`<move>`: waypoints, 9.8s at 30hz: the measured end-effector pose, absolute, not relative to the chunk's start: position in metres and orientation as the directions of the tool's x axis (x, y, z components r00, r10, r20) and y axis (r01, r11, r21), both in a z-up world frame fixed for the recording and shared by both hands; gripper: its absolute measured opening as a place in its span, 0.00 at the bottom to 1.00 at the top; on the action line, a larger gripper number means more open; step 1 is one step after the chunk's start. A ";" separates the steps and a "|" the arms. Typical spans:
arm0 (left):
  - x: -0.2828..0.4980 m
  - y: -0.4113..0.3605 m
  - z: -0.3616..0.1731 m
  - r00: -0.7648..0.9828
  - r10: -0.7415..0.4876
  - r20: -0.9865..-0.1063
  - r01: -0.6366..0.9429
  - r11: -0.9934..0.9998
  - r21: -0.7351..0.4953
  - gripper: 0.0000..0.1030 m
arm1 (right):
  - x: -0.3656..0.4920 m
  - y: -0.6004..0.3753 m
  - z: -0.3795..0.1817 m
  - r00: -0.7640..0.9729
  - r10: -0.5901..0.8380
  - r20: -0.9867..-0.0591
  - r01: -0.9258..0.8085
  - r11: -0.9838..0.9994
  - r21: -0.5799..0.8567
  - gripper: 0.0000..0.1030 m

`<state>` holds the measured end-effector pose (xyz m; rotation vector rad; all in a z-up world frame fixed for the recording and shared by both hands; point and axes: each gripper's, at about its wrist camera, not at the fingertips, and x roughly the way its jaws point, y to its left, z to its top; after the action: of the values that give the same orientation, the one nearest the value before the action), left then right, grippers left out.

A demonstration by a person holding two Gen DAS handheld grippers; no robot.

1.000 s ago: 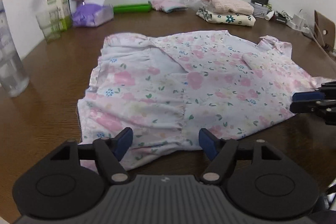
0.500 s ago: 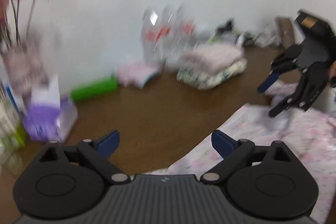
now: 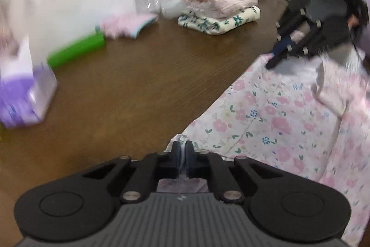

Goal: Fold clothes

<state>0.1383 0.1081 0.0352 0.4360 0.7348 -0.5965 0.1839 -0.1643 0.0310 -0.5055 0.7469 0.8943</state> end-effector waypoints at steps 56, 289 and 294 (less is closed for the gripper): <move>0.007 0.066 0.009 0.783 0.062 -0.619 -0.065 0.998 0.017 0.70 | 0.037 -0.228 0.014 0.798 0.220 -0.561 -0.072 0.959 0.274 0.10; -0.070 0.060 0.057 0.684 -0.532 -0.499 0.390 0.845 -0.366 0.45 | -0.032 -0.124 0.003 0.568 0.564 -0.599 -0.661 0.746 0.075 0.27; -0.032 0.038 0.026 0.601 -0.499 -0.624 0.334 0.866 -0.371 0.24 | -0.054 -0.143 0.022 0.551 0.613 -0.566 -0.729 0.684 0.030 0.33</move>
<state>-0.0324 0.0380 0.0262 -0.2252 0.7901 -0.4876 -0.0540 -0.1430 0.0215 -0.2185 0.5805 0.8013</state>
